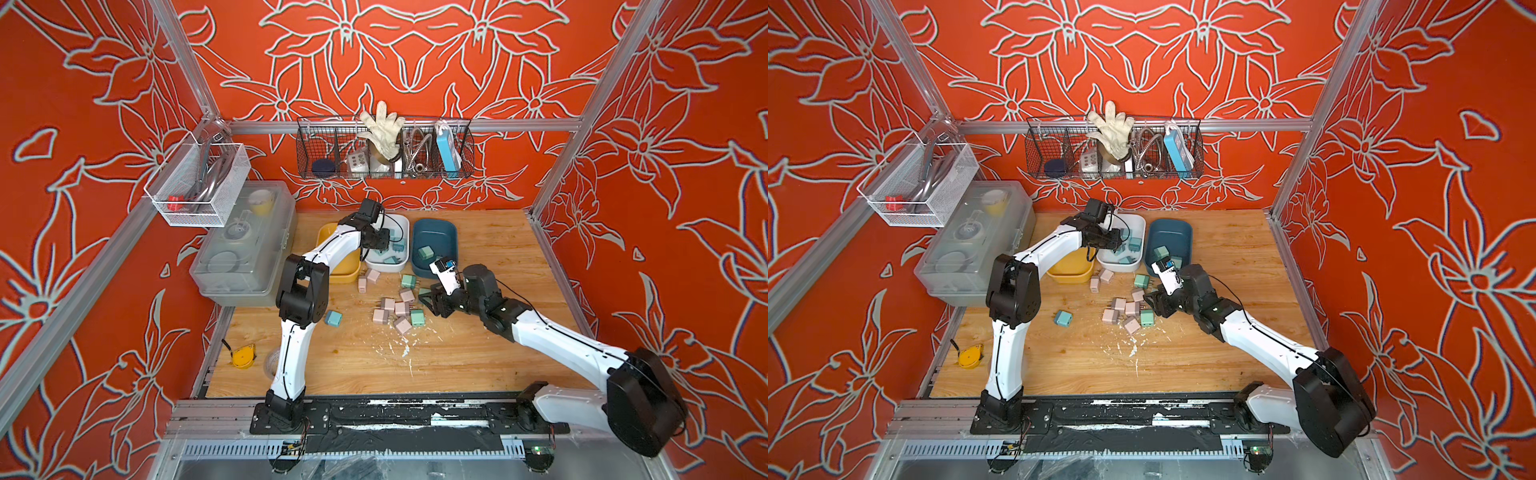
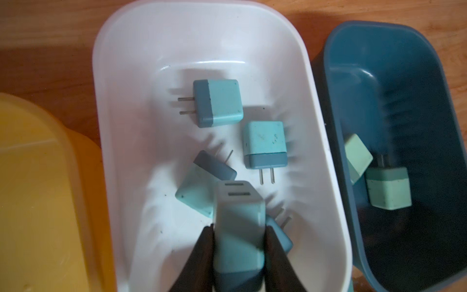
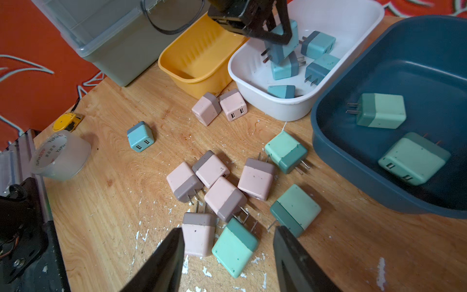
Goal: Place the plugs by color into the storage box
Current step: Place the plug in the storage box.
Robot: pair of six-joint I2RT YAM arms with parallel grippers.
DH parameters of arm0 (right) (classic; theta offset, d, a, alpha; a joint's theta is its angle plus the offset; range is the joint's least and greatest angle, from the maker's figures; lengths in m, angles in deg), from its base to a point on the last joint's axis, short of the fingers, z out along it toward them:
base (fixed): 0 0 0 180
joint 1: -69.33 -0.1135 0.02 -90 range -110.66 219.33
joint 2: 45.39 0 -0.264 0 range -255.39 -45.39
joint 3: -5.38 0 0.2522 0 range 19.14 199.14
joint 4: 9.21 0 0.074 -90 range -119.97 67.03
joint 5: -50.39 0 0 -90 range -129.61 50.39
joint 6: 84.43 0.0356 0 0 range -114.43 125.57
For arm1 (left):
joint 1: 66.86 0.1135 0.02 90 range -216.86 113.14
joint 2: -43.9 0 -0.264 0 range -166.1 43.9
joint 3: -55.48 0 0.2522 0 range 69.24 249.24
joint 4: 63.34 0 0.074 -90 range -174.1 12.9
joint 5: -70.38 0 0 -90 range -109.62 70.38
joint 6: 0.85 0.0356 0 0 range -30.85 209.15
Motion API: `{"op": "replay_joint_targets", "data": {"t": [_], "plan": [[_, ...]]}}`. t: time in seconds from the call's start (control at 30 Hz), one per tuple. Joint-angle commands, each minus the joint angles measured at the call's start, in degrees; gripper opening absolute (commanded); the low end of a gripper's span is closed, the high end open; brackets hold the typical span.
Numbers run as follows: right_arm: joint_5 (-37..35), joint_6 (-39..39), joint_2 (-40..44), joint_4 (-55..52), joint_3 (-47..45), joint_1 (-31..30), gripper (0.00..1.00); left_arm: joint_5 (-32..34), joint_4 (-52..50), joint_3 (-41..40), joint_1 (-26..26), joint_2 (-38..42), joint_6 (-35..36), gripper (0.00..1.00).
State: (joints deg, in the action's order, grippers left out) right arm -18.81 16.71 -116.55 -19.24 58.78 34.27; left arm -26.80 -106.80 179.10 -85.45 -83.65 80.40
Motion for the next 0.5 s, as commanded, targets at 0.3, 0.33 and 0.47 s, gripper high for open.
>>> {"op": "replay_joint_targets", "data": {"t": [0.3,0.33,0.47], "plan": [[2.13,0.59,-1.97,2.34,0.68,-0.29,0.62,11.32,-11.02,21.16,0.2,-12.72,4.86,0.24],[1.99,0.56,-2.04,2.26,0.65,-0.26,0.61,12.26,-11.17,22.1,0.22,-13.31,5.14,0.29],[1.7,0.51,-2.42,2.27,0.76,-0.33,0.62,15.37,-11.04,22.85,0.22,-13.71,5.5,0.45]]}}
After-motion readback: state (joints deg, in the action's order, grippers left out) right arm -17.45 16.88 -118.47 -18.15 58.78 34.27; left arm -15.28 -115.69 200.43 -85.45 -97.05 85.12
